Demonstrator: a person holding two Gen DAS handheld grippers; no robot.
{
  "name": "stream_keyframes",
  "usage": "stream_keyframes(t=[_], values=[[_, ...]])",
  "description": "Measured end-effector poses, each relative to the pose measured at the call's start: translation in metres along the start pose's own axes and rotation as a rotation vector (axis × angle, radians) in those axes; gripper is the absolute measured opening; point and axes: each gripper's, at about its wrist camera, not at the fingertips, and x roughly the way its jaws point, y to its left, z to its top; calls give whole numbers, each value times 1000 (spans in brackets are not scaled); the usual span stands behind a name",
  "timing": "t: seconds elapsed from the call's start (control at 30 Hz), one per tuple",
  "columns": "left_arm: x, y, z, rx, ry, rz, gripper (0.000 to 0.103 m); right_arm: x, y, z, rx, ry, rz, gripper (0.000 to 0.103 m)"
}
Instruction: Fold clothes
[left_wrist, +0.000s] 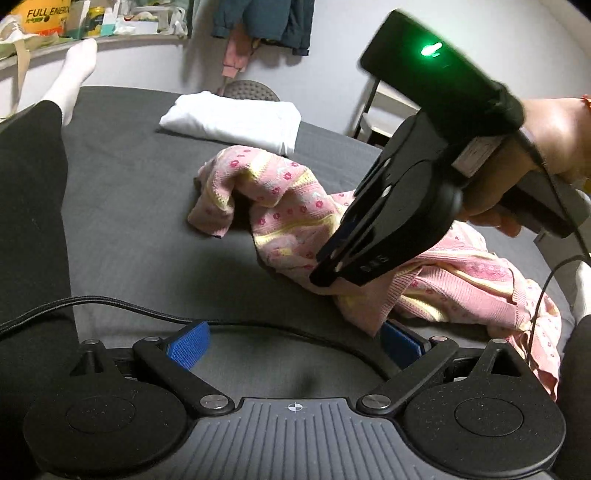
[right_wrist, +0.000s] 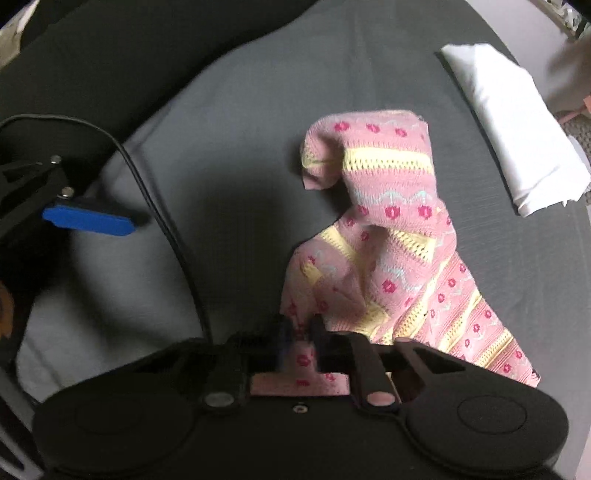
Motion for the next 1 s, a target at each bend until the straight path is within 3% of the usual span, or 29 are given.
stream_keyframes(t=[0.17,0.4,0.7,0.9,1.0], values=[[-1,2,1,-11,-14,-33,99,-28,-5,-9,114,-78,8,8],[-7,0,1,-19,-64,-135,99,-126,-25,-43,411,-367,145,8],[-18,0,3,-28,-127,-204,99,-216,-43,-92,736,-586,301,8],[-44,6,2,-34,-275,-361,99,-260,-42,-101,826,-797,384,8],[-58,10,1,-27,-361,-398,99,-287,-39,-100,837,-917,395,8]])
